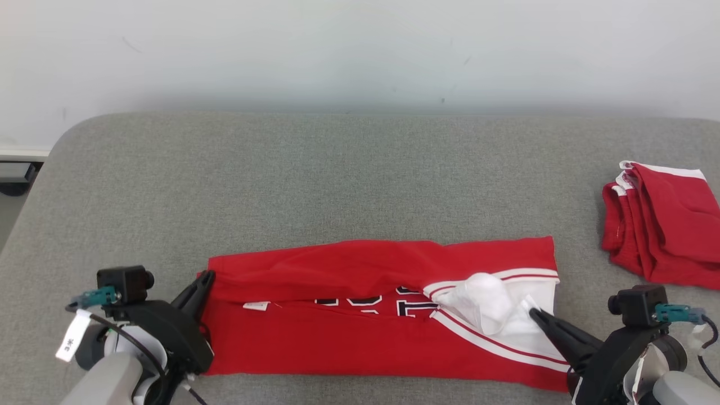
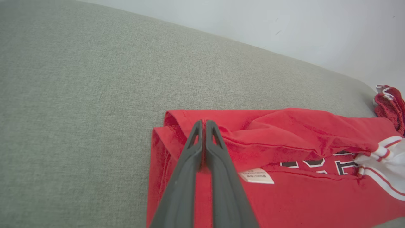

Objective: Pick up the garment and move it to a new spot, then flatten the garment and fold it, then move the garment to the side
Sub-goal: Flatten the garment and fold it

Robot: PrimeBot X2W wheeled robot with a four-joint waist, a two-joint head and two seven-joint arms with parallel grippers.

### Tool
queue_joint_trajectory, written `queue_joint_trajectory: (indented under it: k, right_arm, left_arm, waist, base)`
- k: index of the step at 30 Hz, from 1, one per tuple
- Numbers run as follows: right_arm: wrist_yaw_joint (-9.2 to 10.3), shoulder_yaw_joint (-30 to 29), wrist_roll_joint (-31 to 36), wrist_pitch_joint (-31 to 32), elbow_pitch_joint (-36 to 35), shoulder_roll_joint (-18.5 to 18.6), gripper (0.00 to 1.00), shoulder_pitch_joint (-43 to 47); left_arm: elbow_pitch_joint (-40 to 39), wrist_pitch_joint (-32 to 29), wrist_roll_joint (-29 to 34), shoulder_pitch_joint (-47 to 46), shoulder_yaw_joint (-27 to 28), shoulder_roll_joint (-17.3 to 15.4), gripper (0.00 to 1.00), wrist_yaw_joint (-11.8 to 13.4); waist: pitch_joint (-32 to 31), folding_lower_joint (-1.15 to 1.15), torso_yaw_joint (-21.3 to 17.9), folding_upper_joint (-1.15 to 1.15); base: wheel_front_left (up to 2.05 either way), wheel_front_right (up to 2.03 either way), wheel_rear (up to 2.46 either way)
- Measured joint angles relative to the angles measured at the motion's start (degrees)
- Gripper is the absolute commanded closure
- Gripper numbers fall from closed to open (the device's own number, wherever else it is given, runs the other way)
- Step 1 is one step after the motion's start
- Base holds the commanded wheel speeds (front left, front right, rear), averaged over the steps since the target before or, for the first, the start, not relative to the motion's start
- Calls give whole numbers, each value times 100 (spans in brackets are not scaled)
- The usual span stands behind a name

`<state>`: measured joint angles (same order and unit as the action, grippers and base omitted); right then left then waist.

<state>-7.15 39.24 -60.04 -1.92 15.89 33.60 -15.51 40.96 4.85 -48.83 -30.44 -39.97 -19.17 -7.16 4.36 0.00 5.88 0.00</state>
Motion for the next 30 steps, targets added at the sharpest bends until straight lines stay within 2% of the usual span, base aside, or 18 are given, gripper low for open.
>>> queue_joint_trajectory:
  k: [5, 6, 7, 8, 9, 10, 11, 12, 17, 23, 27, 28, 30]
  right_arm:
    - [0, 198, 232, 186, 235, 2, 100, -15]
    - [0, 248, 320, 236, 294, 5, 100, -25]
    - [0, 259, 348, 242, 336, -2, 100, -24]
    - [0, 241, 331, 242, 403, -35, 100, -30]
    - [0, 241, 331, 242, 403, -35, 83, -30]
    - [0, 231, 316, 243, 441, -55, 33, -37]
    - [0, 234, 325, 243, 472, -60, 33, -43]
    - [0, 230, 333, 243, 524, -71, 0, -45]
    - [0, 30, 136, 105, 617, -192, 0, -43]
    - [0, -357, -390, -248, 542, -288, 0, 2]
    - [1, -567, -430, -581, 497, -289, 0, 107]
    - [14, -591, -423, -661, 474, -289, 0, 158]
    - [179, -713, -321, -968, 427, -261, 0, 371]
  left_arm:
    - [165, 32, 7, 91, -25, 57, 99, 0]
    - [214, 33, 45, 90, -52, 62, 88, 0]
    - [260, 34, 45, 91, -66, 71, 85, 0]
    - [298, 51, 40, 91, -62, 91, 76, 0]
    - [298, 51, 40, 91, -62, 91, 57, 0]
    - [310, 69, 40, 91, -64, 105, 0, 0]
    - [328, 75, 40, 90, -65, 122, 0, 0]
    - [374, 85, 40, 87, -68, 152, 0, 0]
    - [463, 243, 52, 90, -56, 183, 0, 16]
    - [428, 590, 82, 168, 69, 151, 0, 187]
    - [318, 766, 91, 444, 132, 146, 0, 346]
    - [261, 803, 118, 525, 138, 138, 0, 396]
    - [88, 864, 204, 697, 158, 131, 0, 575]
  waist:
    - [-59, 0, -6, 0]
    - [-70, 0, -7, 0]
    - [-81, 0, -10, 0]
    - [-92, 0, -13, 0]
    - [-92, 0, -13, 0]
    - [-102, 0, -18, 0]
    - [-106, 0, -20, -1]
    - [-115, 0, -19, 0]
    - [-179, 0, -11, 0]
    - [-293, 0, -21, 0]
    - [-397, 0, -24, 0]
    - [-426, 0, -25, 0]
    - [-499, 0, -19, 0]
  base:
    - [0, 0, 0]
    - [0, 0, 0]
    - [0, 0, 0]
    - [0, 0, 0]
    - [0, 0, 0]
    - [0, 0, 0]
    - [0, 0, 0]
    - [0, 0, 0]
    - [0, 0, 0]
    - [0, 0, 0]
    - [0, 0, 0]
    - [0, 0, 0]
    - [0, 0, 0]
